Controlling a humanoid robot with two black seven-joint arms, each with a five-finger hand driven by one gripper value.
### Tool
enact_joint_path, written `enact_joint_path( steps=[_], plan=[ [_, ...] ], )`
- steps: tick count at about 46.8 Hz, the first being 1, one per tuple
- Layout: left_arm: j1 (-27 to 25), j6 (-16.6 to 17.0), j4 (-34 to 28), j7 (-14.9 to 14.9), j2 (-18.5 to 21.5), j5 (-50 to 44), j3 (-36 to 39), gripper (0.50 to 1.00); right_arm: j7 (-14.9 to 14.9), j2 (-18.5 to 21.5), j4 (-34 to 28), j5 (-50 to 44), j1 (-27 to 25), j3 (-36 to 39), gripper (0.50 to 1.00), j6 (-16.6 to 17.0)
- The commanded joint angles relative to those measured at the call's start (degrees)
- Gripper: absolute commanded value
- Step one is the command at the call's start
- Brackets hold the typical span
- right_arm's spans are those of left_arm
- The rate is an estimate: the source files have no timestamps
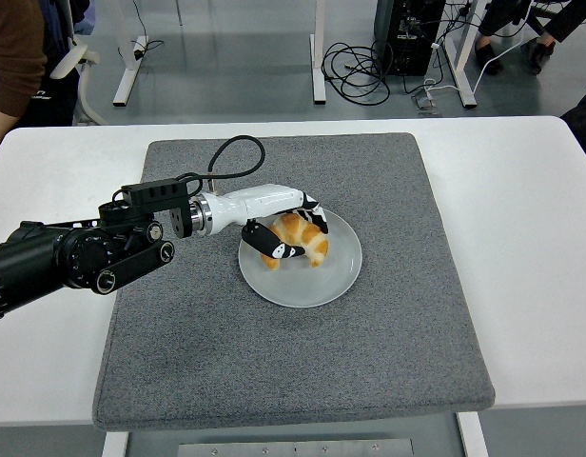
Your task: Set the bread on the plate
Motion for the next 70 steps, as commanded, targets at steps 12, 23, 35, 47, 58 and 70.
enact_joint_path(
  steps=[12,23,35,47,58,70],
  plan=[
    [0.6,0.1,0.1,0.0,0.1,-0.4,-0.1,0.500,0.0,0.0,0.0,0.0,0.0,0.0,1.000,0.0],
    [0.5,0.1,0.1,0.1,0.1,-1.6,-0.1,0.500,0.0,0.0,0.0,0.0,0.0,0.0,1.000,0.0],
    [0.5,0.1,0.1,0.1,0.3,-1.7,-0.5,0.534,0.0,0.0,0.1,0.0,0.1,0.0,1.000,0.0],
    [0.7,0.1,0.1,0.1,0.4,-5.1,-0.2,0.678,0.0,0.0,0.1,0.0,0.1,0.0,1.000,0.0],
    [1.3,0.0,0.1,0.2,0.4,-5.3,-0.1,0.745,0.0,0.0,0.2,0.0,0.1,0.0,1.000,0.0],
    [1.4,0.0,0.1,0.2,0.5,-5.3,-0.1,0.781,0.0,0.0,0.2,0.0,0.1,0.1,1.000,0.0]
  ],
)
